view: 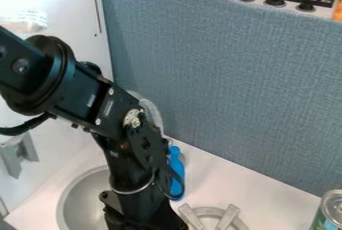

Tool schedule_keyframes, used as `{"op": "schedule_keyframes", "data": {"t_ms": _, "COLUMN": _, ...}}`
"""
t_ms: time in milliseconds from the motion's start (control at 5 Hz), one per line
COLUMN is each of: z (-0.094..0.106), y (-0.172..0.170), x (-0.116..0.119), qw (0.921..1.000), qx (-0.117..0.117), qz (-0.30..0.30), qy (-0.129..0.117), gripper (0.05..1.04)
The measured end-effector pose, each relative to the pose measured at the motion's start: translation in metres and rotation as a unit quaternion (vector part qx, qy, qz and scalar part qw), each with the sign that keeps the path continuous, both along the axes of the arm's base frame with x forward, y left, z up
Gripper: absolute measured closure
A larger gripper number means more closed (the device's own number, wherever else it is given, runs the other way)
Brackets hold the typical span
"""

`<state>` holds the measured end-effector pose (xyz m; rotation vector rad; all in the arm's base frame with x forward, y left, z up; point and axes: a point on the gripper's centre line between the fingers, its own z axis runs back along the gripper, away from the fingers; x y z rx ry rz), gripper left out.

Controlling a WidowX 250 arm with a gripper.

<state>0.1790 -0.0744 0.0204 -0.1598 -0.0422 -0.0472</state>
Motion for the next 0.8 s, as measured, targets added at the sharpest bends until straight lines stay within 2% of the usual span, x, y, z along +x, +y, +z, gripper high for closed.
{"op": "schedule_keyframes", "data": {"t_ms": 200, "z": -0.002, "y": 0.001, "x": -0.002, "qw": 1.0, "qx": 0.003, "qz": 0.0, "qy": 0.006, "gripper": 0.083}}
{"op": "schedule_keyframes", "data": {"t_ms": 600, "z": 0.025, "y": 0.035, "x": 0.055, "qw": 0.9973, "qx": 0.055, "qz": 0.04, "qy": -0.026, "gripper": 0.083}}
{"op": "schedule_keyframes", "data": {"t_ms": 800, "z": 0.03, "y": 0.055, "x": 0.074, "qw": 0.9953, "qx": 0.072, "qz": 0.051, "qy": -0.039, "gripper": 0.083}}
